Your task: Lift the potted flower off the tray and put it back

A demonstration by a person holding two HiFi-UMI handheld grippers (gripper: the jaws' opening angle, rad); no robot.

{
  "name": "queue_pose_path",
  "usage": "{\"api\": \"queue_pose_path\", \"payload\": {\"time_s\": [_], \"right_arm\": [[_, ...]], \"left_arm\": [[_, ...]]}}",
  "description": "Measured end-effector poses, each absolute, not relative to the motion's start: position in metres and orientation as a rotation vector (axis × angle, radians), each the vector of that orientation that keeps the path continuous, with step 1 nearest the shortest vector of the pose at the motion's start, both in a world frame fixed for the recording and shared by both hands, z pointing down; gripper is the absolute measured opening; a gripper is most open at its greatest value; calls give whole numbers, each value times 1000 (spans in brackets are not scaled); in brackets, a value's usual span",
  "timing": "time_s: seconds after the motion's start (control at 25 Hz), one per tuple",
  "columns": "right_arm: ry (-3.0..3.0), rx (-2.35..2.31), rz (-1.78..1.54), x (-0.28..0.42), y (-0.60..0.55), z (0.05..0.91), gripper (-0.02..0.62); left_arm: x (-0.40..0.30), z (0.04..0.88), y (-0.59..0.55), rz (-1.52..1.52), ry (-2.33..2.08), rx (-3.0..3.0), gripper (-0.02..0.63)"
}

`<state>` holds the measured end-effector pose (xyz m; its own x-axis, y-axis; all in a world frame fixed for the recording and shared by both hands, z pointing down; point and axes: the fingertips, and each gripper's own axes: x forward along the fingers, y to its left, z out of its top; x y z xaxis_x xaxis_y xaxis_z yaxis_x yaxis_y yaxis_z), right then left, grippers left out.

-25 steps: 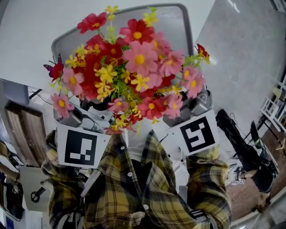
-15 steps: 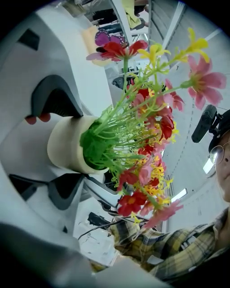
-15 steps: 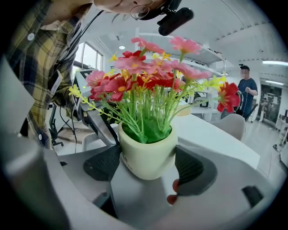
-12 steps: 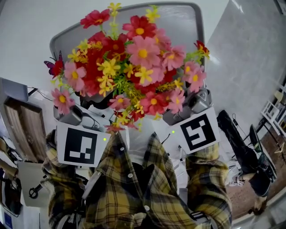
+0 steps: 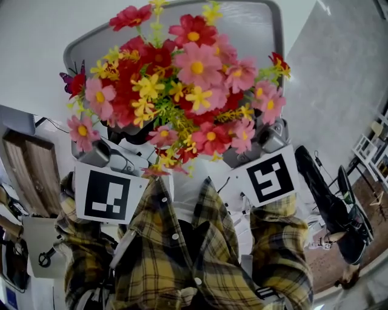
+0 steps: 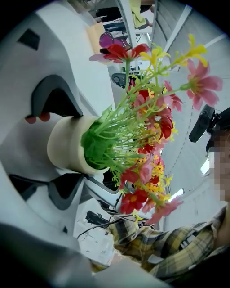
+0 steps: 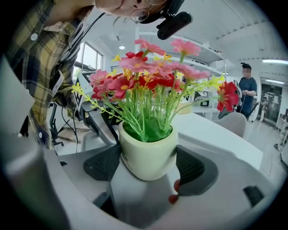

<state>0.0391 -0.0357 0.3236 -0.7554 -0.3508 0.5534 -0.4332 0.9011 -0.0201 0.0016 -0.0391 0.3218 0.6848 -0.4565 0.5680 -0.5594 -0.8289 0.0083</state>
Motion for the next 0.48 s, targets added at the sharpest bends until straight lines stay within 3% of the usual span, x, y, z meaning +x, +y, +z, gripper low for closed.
{"api": "queue_pose_path", "payload": {"time_s": [0.48], "right_arm": [[-2496,597,208,48,-32,331,365]], "left_arm": [[-2,327,-38,826,-839,2739,380]]}}
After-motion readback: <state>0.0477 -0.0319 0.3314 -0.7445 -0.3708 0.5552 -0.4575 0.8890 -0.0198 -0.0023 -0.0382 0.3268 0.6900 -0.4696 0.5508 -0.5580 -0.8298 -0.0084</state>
